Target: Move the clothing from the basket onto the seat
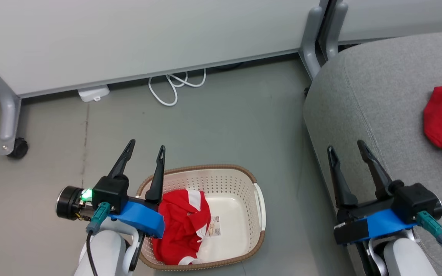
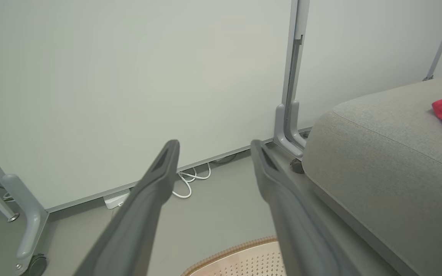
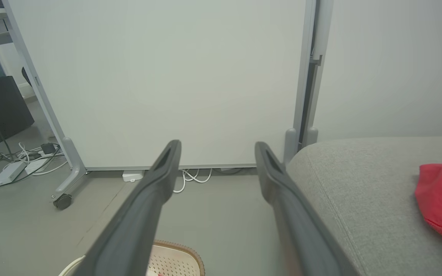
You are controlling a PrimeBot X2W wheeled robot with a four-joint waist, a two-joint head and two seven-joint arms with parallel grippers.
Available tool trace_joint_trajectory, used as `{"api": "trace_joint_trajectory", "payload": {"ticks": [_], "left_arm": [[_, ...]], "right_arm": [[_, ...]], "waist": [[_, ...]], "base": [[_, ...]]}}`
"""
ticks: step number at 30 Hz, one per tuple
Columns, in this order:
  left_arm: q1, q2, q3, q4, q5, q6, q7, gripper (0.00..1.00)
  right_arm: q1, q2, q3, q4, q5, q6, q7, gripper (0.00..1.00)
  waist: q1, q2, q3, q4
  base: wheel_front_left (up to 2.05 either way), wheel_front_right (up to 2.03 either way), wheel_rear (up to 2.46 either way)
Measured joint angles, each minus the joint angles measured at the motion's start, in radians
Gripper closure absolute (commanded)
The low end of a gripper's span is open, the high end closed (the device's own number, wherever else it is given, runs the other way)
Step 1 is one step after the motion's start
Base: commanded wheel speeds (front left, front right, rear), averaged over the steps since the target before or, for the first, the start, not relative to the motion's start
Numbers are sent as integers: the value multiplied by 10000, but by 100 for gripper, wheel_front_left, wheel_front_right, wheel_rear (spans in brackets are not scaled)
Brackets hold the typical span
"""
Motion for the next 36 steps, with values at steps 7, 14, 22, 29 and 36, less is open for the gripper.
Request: {"api": "trace_joint_trajectory", "payload": {"ticks": [7, 14, 22, 29, 36], "left_arm": [[-1461, 625, -1381, 1335, -59, -29, 2, 0], [-2830, 1187, -2980, 2878, -389, -31, 0, 0], [-4385, 1624, -4876, 4984, -681, -35, 2, 0], [-5545, 1789, -6629, 6755, -982, -35, 113, 0], [-6426, 1965, -8000, 7948, -1482, -36, 832, 0]], "right_arm": [[-1110, -54, 215, -240, 0, 0, 0, 0], [-2008, -58, 194, -527, 2, 0, 0, 0], [-2772, -50, 238, -798, 2, 0, 0, 0], [-3275, -31, 280, -1072, 48, 0, 0, 0], [-3676, -17, 330, -1323, 52, 0, 0, 0]], "waist": [[0, 0, 1177, -492], [2, 0, 2458, -1034], [2, 0, 3916, -1530], [2, -1, 5022, -1937], [2, -1, 6027, -2228]], "base": [[0, 0, 0], [0, 0, 0], [0, 0, 0], [0, 0, 0], [0, 0, 0]]}}
